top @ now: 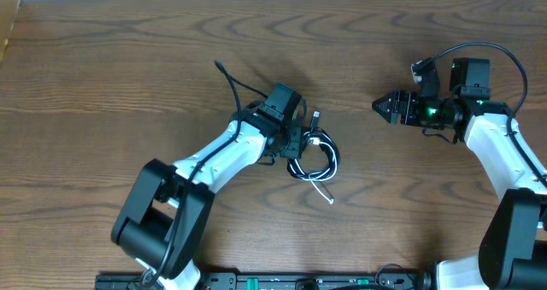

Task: Untangle cables

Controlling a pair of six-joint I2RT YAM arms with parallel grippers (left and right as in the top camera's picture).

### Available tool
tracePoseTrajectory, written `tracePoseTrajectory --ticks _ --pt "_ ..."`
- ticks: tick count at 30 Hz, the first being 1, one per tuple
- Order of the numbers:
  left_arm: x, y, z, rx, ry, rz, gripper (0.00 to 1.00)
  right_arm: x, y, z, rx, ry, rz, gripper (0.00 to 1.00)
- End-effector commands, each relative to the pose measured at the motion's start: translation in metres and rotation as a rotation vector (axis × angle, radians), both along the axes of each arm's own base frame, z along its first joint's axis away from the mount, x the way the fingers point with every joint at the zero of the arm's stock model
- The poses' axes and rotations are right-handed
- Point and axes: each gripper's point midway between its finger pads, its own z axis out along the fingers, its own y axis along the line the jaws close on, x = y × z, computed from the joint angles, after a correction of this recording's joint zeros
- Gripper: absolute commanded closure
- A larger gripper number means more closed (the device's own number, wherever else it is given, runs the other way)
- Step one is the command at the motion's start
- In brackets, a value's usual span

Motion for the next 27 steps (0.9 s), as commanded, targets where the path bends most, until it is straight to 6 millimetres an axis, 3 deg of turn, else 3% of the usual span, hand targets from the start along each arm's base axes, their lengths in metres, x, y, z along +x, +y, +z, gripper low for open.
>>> tracePoseTrajectory --ticks 1,8,14,15,16,19,24,27 --pt "0.004 0.005 -0.008 0.033 -0.004 -0.015 0.45 0.002 0.000 0.011 -0.001 -0.032 0.003 0.23" --pt "0.003 -0.001 -0.022 0.018 0.023 -0.025 0.49 0.002 0.000 0.011 -0.002 -0.032 0.003 0.22" --pt "0.009 0.003 -0.031 0.058 0.004 0.023 0.58 0.002 0.000 0.011 -0.001 -0.029 0.003 0.22" --pt "0.011 0.006 -0.034 0.073 0.002 0.051 0.62 0.002 0.000 0.011 -0.001 -0.028 0.003 0.22" --pt "0.013 0.008 -0.038 0.081 0.002 0.077 0.73 0.001 0.000 0.010 0.000 -0.022 0.003 0.22" --pt "0.016 0.006 -0.042 0.077 -0.001 0.084 0.85 -0.002 0.001 0.009 0.001 -0.007 0.003 0.22" --pt "0.017 -0.002 -0.040 0.063 -0.022 0.068 0.91 -0.004 0.001 0.008 0.004 0.000 0.005 0.22" --pt "0.018 -0.010 -0.031 0.015 -0.027 0.056 0.93 -0.008 0.017 0.018 0.086 -0.010 0.059 0.27"
